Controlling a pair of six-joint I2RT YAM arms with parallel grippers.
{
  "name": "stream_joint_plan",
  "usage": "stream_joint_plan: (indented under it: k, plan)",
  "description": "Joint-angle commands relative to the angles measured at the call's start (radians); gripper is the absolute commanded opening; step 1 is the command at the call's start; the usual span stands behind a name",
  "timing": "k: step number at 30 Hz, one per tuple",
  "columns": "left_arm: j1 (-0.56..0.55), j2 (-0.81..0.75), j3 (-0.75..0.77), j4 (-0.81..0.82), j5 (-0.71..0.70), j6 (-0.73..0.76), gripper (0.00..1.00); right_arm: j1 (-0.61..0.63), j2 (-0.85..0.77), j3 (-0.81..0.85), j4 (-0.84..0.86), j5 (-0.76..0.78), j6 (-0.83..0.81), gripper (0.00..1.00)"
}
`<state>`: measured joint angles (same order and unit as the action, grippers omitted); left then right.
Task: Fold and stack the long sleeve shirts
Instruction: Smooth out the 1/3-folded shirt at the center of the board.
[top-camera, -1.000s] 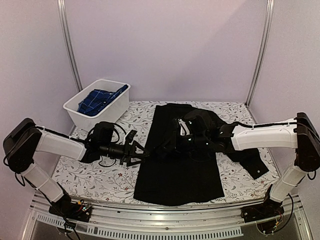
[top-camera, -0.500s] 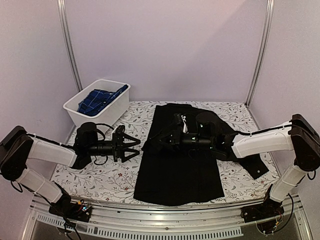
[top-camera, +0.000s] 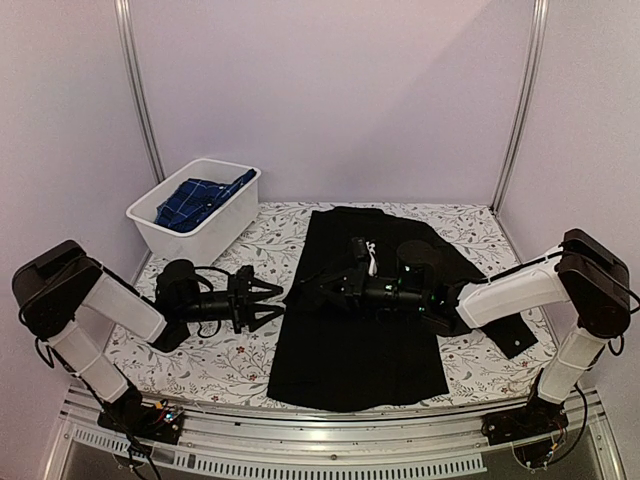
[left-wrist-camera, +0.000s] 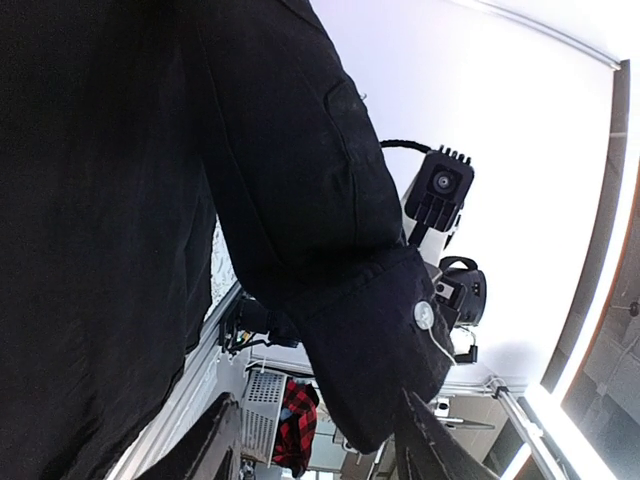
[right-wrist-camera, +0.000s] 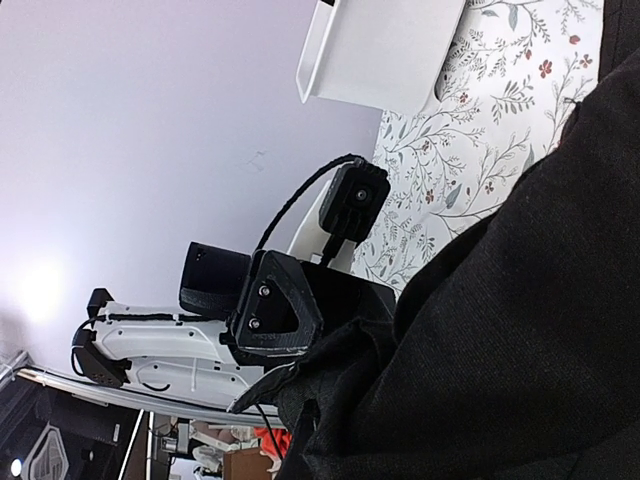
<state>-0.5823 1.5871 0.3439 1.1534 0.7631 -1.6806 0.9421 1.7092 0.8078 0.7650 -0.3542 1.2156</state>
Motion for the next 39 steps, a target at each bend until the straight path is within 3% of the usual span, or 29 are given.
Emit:
stream_joint_plan:
  k: [1,13,19,20,25,29,32,36,39]
  plan:
    - [-0.04,0.067,-0.004,0.222,-0.02,-0.124,0.5,0.004,0.017,-0.015,0.07,0.004,0.012,0.0]
    - [-0.089,0.109,0.014,0.307,-0.062,-0.21,0.36,0.004,0.044,-0.028,0.074,0.006,0.009,0.0]
    - [-0.088,0.109,0.028,0.239,-0.014,-0.154,0.01,0.007,0.037,-0.042,0.063,0.009,0.01,0.0]
    - [-0.089,0.107,0.031,0.216,0.001,-0.134,0.0,0.007,0.032,-0.045,0.052,0.009,0.009,0.07]
    - [-0.085,0.03,0.023,-0.075,0.104,0.056,0.0,0.005,-0.065,-0.086,-0.184,0.061,-0.032,0.55]
    - [-0.085,-0.079,0.099,-0.605,0.101,0.454,0.0,-0.022,-0.208,-0.068,-0.564,0.171,-0.138,0.76]
    - [-0.086,-0.091,0.166,-0.872,0.061,0.661,0.0,-0.093,-0.274,-0.027,-0.755,0.216,-0.217,0.78]
    - [-0.091,-0.049,0.215,-0.977,0.031,0.768,0.0,-0.227,-0.234,0.077,-0.873,0.197,-0.356,0.78]
    - [-0.098,-0.032,0.248,-1.057,-0.018,0.822,0.0,-0.308,-0.117,0.226,-0.939,0.201,-0.478,0.77]
